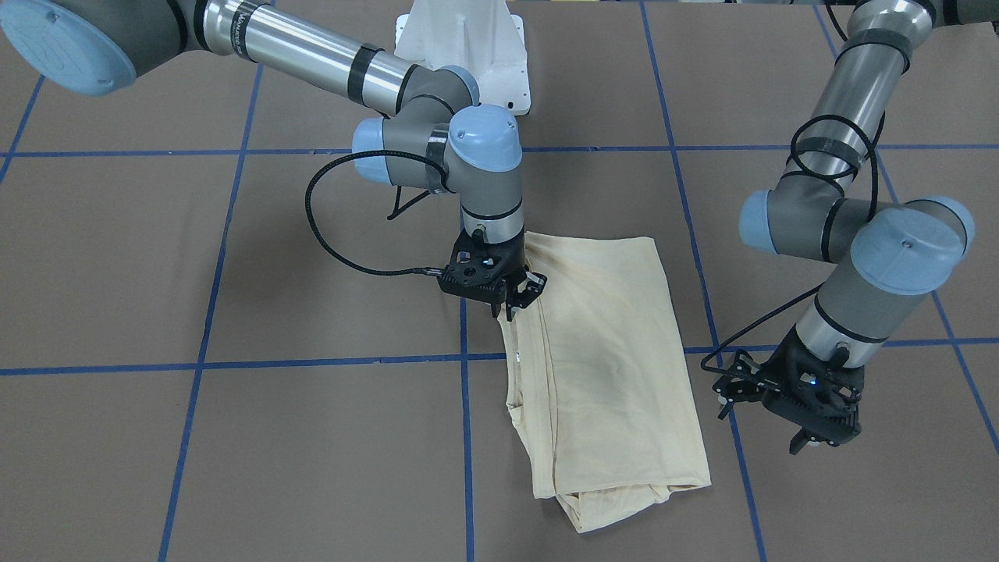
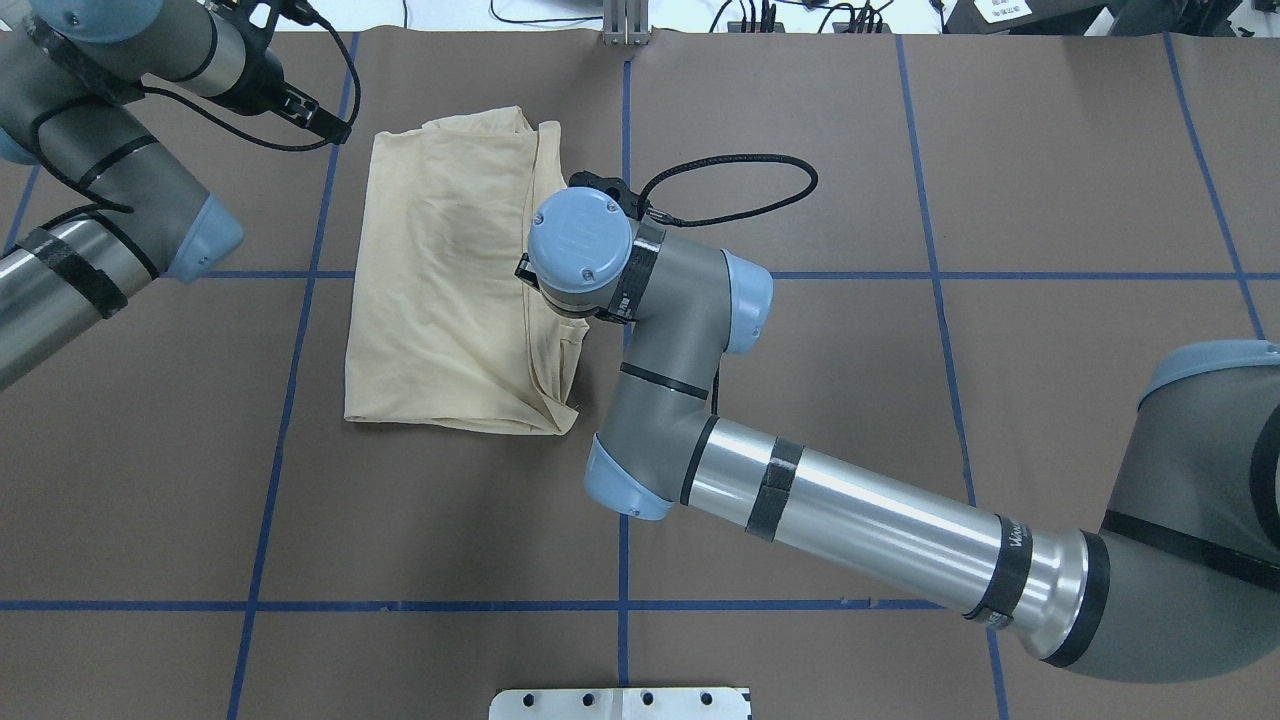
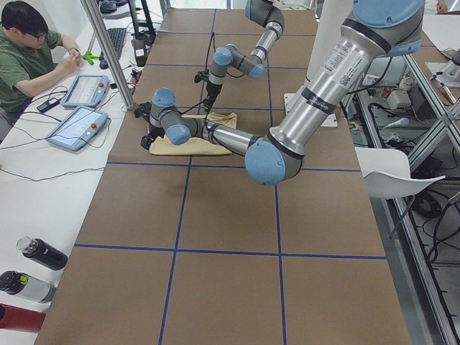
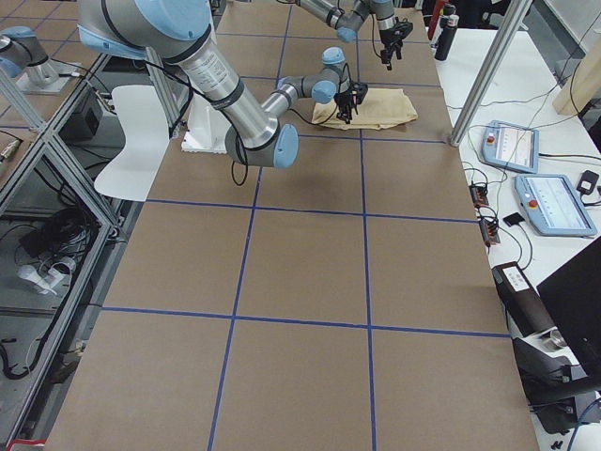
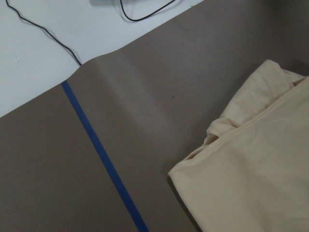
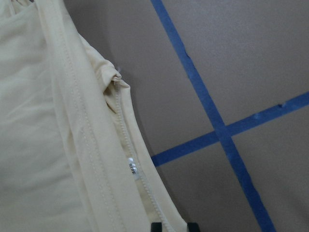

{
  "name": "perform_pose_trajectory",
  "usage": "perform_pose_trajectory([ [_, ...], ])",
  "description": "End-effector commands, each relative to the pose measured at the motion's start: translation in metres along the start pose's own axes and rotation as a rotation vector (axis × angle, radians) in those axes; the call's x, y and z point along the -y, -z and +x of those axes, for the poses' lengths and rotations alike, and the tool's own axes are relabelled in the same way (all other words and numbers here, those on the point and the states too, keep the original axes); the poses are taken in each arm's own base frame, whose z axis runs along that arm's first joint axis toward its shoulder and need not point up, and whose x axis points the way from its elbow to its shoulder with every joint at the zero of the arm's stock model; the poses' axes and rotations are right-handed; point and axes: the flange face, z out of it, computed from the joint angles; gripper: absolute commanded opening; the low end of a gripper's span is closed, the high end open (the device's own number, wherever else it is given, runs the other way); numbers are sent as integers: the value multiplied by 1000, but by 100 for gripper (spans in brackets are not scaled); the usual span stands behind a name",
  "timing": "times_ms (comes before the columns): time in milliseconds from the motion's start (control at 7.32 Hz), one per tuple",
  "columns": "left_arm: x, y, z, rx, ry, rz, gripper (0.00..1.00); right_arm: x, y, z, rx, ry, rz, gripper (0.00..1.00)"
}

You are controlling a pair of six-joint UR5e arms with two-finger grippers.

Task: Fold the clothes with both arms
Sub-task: 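Move the right gripper to the shirt's side edge and grasp it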

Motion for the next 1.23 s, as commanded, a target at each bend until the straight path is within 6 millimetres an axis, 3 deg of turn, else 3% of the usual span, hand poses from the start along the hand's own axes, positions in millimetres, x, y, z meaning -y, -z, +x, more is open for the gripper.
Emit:
perform_pose_trajectory([
  [0,0,0,0,-1,-1,1,100,-10,-9,5,-18,10,-7,30],
  [1093,0,-1,5,-3,-5,2,100,-18,-11,2,-75,44,-10,37],
])
